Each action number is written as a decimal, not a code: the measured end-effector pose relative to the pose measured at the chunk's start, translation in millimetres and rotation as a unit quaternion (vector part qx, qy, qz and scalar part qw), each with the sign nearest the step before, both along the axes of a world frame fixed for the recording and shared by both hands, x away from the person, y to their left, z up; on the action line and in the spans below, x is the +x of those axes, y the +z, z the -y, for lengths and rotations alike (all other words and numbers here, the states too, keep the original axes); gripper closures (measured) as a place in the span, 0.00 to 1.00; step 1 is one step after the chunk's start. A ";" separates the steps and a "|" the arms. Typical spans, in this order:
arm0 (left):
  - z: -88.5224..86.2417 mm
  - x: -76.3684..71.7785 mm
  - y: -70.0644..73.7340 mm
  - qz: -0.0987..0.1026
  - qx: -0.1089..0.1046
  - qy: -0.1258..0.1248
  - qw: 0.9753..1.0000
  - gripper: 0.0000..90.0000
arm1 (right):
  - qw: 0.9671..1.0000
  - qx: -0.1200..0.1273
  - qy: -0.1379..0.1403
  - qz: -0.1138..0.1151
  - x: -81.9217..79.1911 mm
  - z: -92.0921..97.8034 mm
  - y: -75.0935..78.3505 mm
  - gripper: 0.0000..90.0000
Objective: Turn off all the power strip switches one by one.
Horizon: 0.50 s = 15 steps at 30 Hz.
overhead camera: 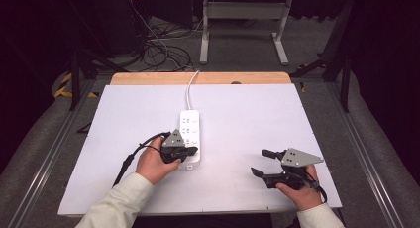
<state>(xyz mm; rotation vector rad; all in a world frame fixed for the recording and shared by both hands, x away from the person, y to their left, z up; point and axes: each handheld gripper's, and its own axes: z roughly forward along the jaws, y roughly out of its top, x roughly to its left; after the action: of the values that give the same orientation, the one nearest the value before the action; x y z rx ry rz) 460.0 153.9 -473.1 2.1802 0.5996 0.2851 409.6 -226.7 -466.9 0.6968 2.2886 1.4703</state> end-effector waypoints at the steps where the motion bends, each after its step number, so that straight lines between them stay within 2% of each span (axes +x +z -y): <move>1: 0.1 -0.5 0.0 0.002 0.001 0.001 1.000 1.00 | 1.000 0.000 0.000 0.000 0.0 0.0 0.0 0.30; 3: 0.0 -0.9 -0.6 0.006 0.000 0.001 1.000 1.00 | 1.000 0.000 0.000 0.000 -0.1 -0.1 0.1 0.30; 15: -0.2 -0.7 -1.2 0.000 -0.003 0.003 1.000 1.00 | 1.000 -0.003 0.001 0.000 0.0 -0.2 -0.2 0.30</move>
<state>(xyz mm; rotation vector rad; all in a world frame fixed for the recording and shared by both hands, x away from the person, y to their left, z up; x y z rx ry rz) 459.2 154.1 -474.4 2.1727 0.6053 0.2868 409.7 -226.5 -467.1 0.6933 2.2918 1.4640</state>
